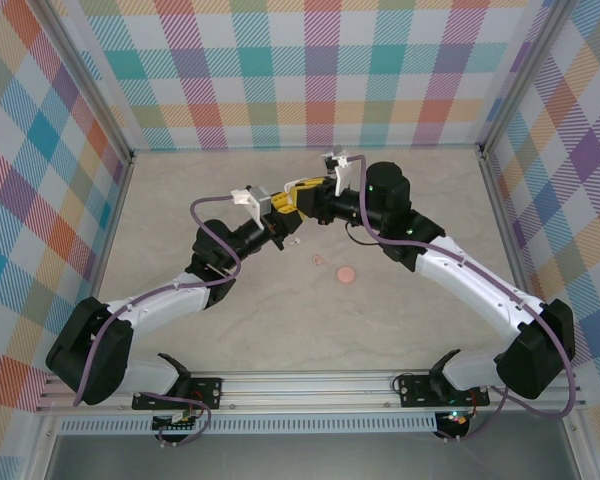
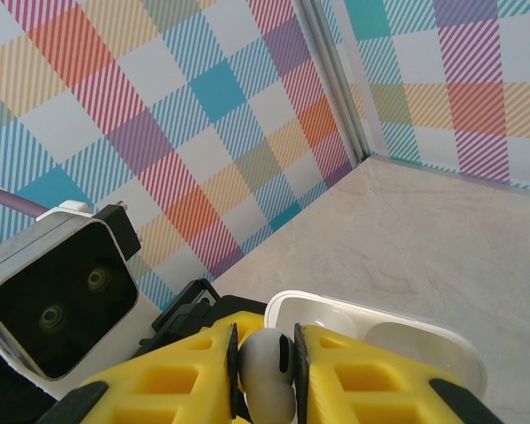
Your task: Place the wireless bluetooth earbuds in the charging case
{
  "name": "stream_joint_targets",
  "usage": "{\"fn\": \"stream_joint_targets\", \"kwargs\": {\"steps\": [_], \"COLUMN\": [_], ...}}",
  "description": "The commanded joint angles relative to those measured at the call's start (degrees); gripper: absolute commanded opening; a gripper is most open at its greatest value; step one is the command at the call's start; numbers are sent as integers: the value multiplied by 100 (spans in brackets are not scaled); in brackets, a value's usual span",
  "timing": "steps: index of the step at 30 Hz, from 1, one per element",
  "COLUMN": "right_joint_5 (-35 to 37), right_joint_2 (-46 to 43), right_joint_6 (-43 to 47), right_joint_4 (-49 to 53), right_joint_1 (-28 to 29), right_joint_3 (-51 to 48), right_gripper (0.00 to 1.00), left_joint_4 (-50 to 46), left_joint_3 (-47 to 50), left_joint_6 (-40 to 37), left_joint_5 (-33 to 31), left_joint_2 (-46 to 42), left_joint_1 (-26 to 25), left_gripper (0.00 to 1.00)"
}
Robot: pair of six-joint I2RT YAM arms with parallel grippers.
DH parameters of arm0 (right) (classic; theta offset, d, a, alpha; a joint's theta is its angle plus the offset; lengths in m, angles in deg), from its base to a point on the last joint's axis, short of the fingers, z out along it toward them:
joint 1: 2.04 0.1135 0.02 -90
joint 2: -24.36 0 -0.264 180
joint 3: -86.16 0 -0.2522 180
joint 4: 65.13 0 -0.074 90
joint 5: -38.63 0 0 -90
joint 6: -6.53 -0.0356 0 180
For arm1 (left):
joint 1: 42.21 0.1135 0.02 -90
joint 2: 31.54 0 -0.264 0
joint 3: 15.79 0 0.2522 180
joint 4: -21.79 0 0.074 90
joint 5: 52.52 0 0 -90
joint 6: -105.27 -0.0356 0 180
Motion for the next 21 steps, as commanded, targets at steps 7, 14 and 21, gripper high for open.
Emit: {"fn": "stream_joint_targets", "kwargs": {"steps": [7, 14, 21], "right_joint_5": [79, 114, 193], "right_joint_2": [-10, 33, 138], "right_joint_6": [93, 129, 409], "right_joint_4": [563, 644, 1101], "right_joint_1": [51, 46, 46], "right_joint_3": [-102, -66, 188], "right_gripper": [29, 30, 29], "left_joint_4": [837, 800, 764], "left_joint_3": [-212, -209, -215], "left_joint_6": [92, 123, 185], "left_joint_5": [13, 120, 359], "left_joint_2": [-178, -165, -179], "left_joint_1": [-66, -66, -65], "left_gripper": [6, 6, 6]}}
